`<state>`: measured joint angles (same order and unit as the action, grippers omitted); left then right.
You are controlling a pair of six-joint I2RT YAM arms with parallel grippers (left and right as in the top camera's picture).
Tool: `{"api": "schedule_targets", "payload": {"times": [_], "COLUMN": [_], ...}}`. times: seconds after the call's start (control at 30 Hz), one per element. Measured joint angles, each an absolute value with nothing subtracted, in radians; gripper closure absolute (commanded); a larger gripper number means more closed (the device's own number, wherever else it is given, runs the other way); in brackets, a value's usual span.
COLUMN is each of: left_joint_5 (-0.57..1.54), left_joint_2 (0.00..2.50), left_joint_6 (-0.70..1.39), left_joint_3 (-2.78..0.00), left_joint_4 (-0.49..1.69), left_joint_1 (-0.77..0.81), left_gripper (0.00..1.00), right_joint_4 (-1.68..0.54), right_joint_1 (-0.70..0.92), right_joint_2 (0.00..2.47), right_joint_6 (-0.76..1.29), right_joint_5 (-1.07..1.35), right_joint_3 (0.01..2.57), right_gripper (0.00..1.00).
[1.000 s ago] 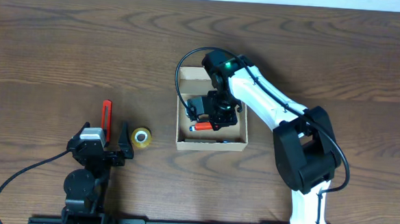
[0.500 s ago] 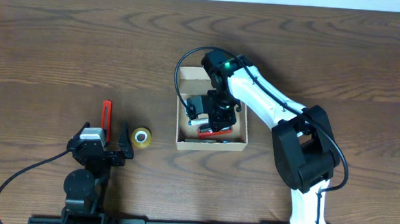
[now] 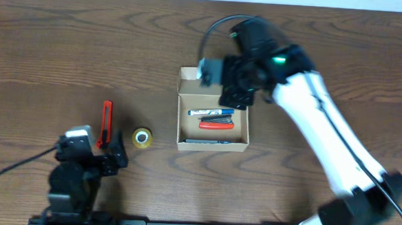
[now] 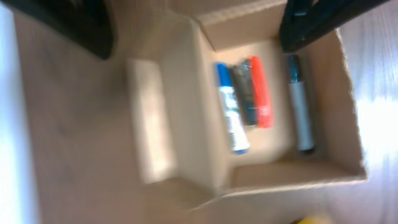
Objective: Pack container
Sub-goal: 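Withdraw the right arm aside and raise the left arm, then move the left gripper down over the tape roll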
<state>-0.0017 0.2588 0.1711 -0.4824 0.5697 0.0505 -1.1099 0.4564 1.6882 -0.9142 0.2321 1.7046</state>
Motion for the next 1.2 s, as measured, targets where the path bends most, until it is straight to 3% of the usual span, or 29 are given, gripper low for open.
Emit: {"api": "schedule_targets", "payload": {"times": [0.07, 0.3, 0.47, 0.6, 0.93, 1.2], "left_joint_5": [-0.015, 0.024, 0.101, 0.094, 0.243, 0.184], "left_joint_2": [0.376, 0.857, 1.153, 1.364, 1.592, 1.592], "left_joint_6": [0.173, 0.042, -0.076, -0.043, -0.028, -0.012], "left_joint_3": [-0.660, -1.177, -1.385, -1.482, -1.491, -1.451], "left_joint_4": [0.653, 0.960, 1.174, 1.330, 1.322, 1.207], "left_joint_1": [0.051, 0.051, 0.052, 0.052, 0.057, 0.127], "left_gripper": [0.05, 0.05, 0.05, 0.05, 0.04, 0.01], "right_joint_4": [-1.085, -1.026, -1.030, -1.034, -1.035, -1.036], "right_joint_1": [0.398, 0.111, -0.083, -0.186, -0.283, -0.284], "right_joint_2": [1.612, 1.466, 1.456, 1.458, 1.458, 1.465], "right_joint_6": [-0.847, -0.664, -0.566, -0.505, -0.433, -0.422], "right_joint_5": [0.233, 0.229, 0.226, 0.228, 0.232, 0.233], "right_joint_3": [1.711, 1.720, 1.720, 1.720, 1.720, 1.720], "right_gripper": [0.01, 0.01, 0.01, 0.01, 0.01, 0.01]}}
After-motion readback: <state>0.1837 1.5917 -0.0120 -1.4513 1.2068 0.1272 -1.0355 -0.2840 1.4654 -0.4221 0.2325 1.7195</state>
